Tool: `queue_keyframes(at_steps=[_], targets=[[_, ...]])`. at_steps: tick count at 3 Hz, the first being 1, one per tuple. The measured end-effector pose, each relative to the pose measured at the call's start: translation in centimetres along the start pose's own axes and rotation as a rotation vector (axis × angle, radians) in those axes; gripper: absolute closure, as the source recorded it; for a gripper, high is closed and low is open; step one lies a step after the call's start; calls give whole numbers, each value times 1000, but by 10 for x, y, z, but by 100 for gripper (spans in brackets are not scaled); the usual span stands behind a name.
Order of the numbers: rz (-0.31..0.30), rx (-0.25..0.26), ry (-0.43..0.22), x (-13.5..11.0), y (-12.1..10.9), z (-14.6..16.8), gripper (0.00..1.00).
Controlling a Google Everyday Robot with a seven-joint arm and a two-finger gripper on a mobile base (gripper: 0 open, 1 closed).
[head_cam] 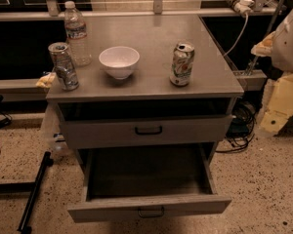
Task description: Place 7up can into middle drawer
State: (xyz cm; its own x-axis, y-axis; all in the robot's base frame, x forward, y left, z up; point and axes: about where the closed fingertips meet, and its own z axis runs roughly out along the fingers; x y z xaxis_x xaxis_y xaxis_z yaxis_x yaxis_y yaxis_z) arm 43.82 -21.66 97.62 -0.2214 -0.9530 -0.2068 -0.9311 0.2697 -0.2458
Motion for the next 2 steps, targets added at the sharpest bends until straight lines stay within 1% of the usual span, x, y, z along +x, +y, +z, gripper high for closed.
queue_keyframes(at_steps=[1, 2], targets=[[0, 15, -5, -2, -6, 1, 0], [-6, 34, -18, -10, -24, 14, 0]])
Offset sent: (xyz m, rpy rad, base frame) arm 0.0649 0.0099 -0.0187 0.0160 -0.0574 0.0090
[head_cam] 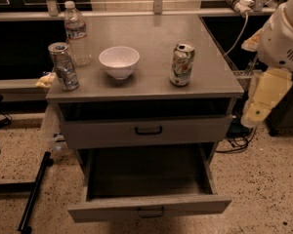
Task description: Place 7up can into middle drawer
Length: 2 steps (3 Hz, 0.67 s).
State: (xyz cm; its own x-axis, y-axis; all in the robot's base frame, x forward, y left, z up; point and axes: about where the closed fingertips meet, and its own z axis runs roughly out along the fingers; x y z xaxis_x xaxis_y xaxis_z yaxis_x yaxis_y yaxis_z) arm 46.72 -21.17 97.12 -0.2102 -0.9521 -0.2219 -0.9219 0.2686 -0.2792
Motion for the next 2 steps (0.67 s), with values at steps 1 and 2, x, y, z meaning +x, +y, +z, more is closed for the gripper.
queue_keyframes(at_steps=[1, 2], targets=[[-10, 11, -29, -10, -29, 28, 0], [-38, 34, -84, -27, -70, 58, 0]])
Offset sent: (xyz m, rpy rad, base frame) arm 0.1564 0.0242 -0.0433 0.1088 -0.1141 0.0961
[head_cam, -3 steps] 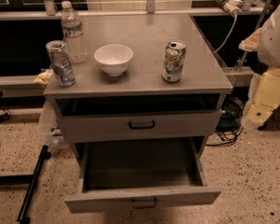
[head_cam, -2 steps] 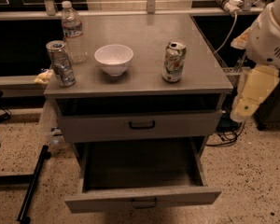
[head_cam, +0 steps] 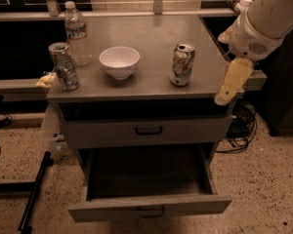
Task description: Place 7up can into middle drawer
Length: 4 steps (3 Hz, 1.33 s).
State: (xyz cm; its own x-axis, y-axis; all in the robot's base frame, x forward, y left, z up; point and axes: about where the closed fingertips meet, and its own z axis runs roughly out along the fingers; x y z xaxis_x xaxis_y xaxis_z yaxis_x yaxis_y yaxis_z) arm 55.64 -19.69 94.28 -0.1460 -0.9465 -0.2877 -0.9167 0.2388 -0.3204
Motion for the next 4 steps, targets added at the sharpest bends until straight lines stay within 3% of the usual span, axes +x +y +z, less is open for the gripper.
queue_keyframes(at_steps=[2, 3, 4], targets=[[14, 17, -154, -36, -81, 51, 0], [63, -9, -229, -53, -105, 70, 0], [106, -54, -280, -70, -111, 88, 0]])
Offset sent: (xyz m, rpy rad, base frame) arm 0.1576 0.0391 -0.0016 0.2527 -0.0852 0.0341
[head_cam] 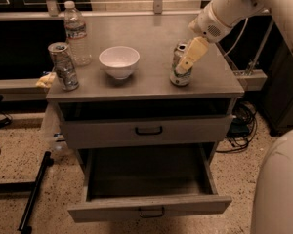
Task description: Place 7up can into middle drawer
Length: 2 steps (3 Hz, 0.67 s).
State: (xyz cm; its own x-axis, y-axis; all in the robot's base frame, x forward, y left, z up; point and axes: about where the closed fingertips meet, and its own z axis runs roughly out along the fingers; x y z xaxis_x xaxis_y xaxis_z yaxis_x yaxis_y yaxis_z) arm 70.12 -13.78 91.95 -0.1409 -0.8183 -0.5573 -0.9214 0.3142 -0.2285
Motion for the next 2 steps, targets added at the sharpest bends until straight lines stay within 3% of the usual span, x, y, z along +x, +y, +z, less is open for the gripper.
queue_keyframes(at_steps=[1, 2], targets=[[42, -42, -23, -2, 3, 18, 0], [76, -66, -26, 11, 7, 28, 19]])
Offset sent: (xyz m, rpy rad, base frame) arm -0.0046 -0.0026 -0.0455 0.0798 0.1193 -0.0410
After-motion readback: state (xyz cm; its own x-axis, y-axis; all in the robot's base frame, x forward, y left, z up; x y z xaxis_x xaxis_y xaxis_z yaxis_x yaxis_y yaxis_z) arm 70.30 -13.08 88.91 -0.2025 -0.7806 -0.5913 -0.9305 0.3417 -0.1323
